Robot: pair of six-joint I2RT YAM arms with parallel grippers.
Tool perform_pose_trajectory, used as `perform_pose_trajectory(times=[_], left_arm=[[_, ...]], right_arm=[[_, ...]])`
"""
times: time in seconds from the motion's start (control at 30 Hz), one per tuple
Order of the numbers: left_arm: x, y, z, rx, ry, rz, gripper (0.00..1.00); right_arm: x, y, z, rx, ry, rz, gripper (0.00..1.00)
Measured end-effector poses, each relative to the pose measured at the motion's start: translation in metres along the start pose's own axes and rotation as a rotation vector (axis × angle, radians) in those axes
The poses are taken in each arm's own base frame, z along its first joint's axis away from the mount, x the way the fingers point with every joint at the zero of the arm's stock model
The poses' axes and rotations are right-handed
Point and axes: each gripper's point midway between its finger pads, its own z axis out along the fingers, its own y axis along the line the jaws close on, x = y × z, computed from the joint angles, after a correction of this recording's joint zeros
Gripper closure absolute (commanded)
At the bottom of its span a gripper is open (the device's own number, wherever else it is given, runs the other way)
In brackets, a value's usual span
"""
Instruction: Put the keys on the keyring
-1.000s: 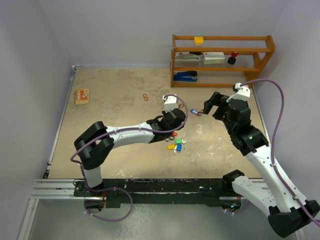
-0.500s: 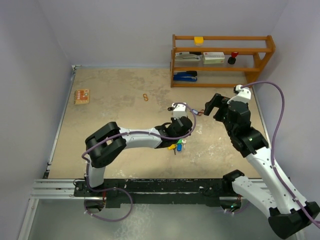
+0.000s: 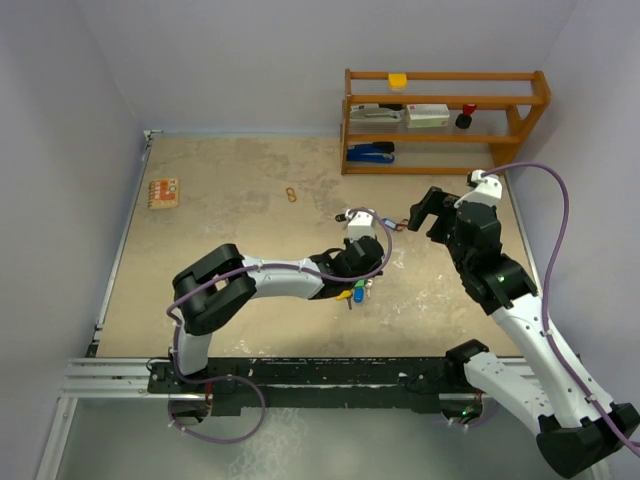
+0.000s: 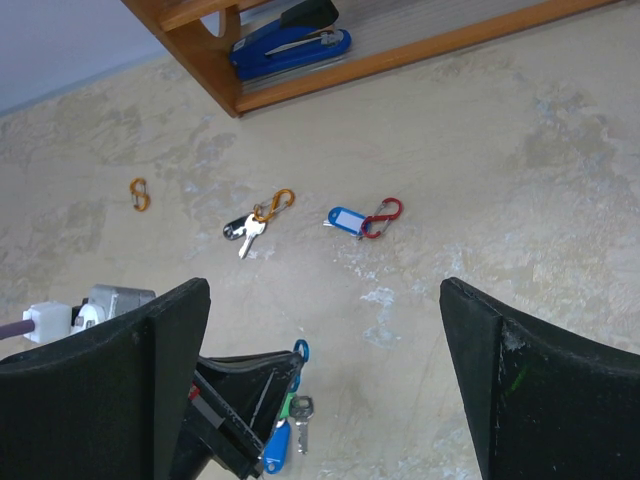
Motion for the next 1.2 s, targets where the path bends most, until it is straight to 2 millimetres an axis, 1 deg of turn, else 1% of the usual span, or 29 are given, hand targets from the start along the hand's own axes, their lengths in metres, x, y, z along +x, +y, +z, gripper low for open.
perform_pose_trajectory(times=[0.33,0.53,0.87,1.2], left_arm=[[0.018,0.009,0.009,-0.016,0.020,0.006,1.00],[0.021,0.006,0.006,-0.029,0.003,0.017,1.00],[0.032,0.011,0.006,-0.070,-0.008,0.039,1.00],[0.032,0.012,0.005,-0.073,-0.006,0.052,1.00]], right_arm=[[0.002,-0.001,0.000,0.002,0.003,-0.002,0.00],[0.002,-0.001,0.001,0.002,0.003,-0.002,0.00],[0.002,-0.001,0.001,0.003,0.003,-0.002,0.00],[0.001,-0.002,0.001,0.009,0.000,-0.002,0.00]])
